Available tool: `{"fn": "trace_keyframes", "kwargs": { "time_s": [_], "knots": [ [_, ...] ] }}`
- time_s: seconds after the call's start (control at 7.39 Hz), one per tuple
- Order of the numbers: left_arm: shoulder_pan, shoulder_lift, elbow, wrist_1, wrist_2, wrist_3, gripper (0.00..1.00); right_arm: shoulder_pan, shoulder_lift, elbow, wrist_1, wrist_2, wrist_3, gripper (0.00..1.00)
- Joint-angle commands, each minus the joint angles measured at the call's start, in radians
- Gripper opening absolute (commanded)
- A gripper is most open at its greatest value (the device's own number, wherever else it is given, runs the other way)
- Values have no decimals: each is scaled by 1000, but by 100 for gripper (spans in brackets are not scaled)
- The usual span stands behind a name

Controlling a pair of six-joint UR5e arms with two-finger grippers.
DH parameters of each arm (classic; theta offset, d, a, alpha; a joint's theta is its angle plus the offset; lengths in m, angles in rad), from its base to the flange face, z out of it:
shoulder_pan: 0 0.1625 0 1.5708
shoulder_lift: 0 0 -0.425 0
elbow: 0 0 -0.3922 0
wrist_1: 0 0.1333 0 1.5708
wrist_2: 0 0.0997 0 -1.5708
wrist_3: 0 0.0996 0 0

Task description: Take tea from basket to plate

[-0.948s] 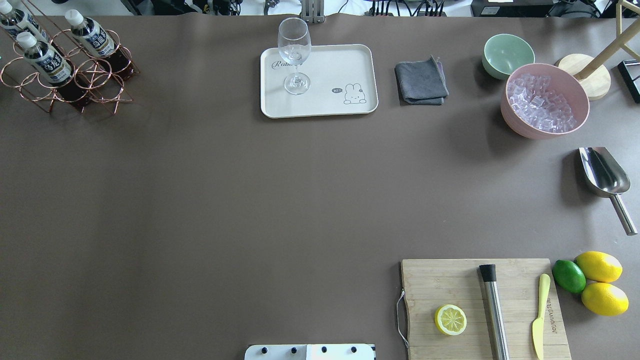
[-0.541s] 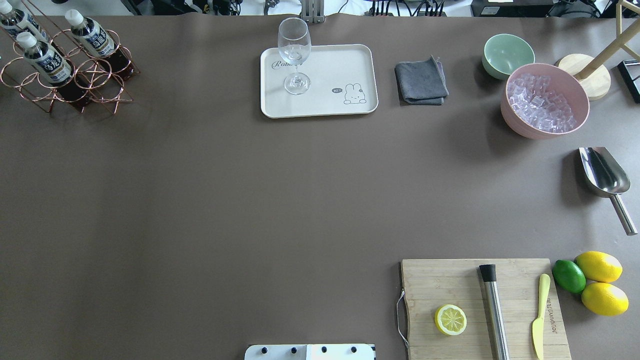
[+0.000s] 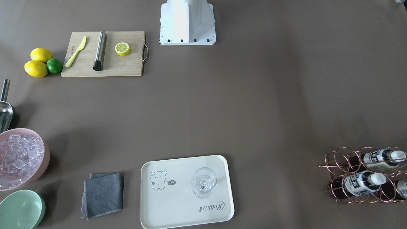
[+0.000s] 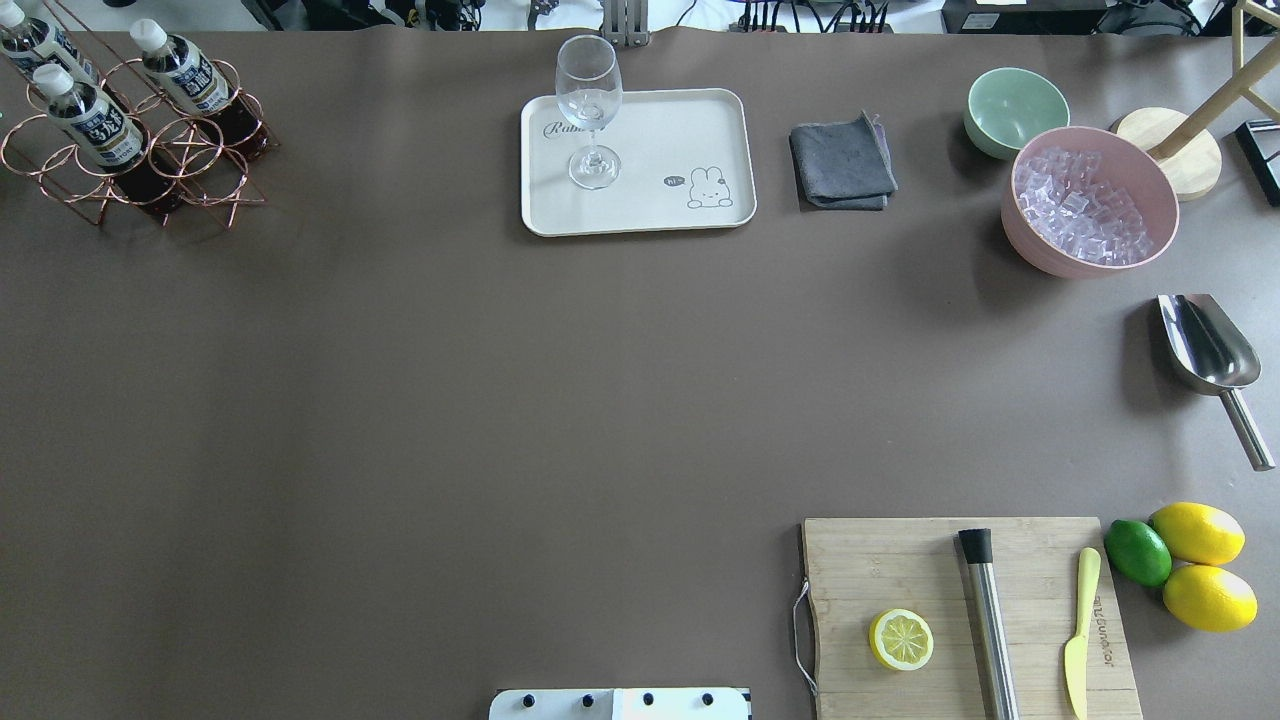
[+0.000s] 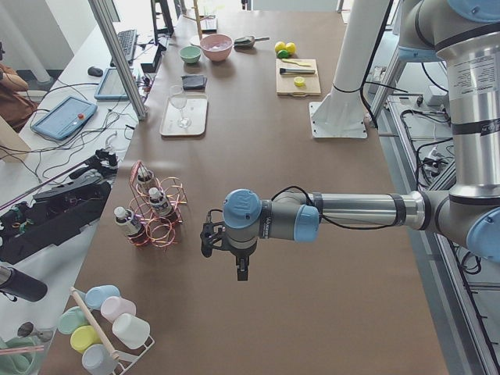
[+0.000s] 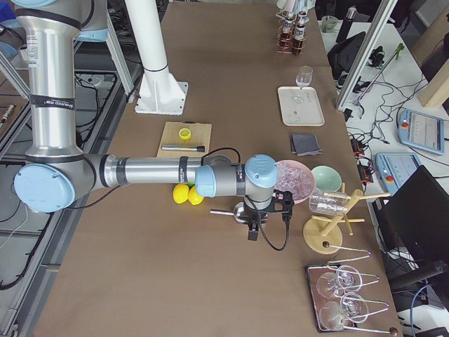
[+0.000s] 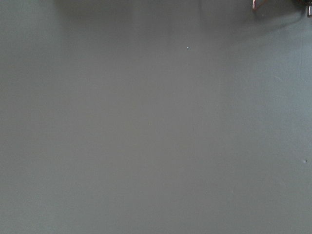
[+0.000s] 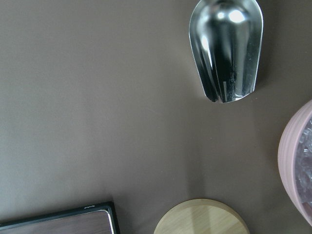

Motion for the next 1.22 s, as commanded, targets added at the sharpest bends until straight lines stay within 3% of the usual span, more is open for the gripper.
{"fn": "trace_keyframes", "kwargs": {
  "time_s": [0.0,0.41,0.54,1.08],
  "knots": [
    [-4,-40,-21,3,-11,-232,98,0,0,3,0,4,0,100],
    [-14,-164,-16,-2,-14,-671,98,0,-5,8,-6,4,0,100],
    [-8,-245,3,-2,-13,-899,98,0,-5,8,-8,4,0,100],
    [-5,-502,130,-4,-6,-1373,98,0,-7,6,-11,4,8,100]
  ]
}}
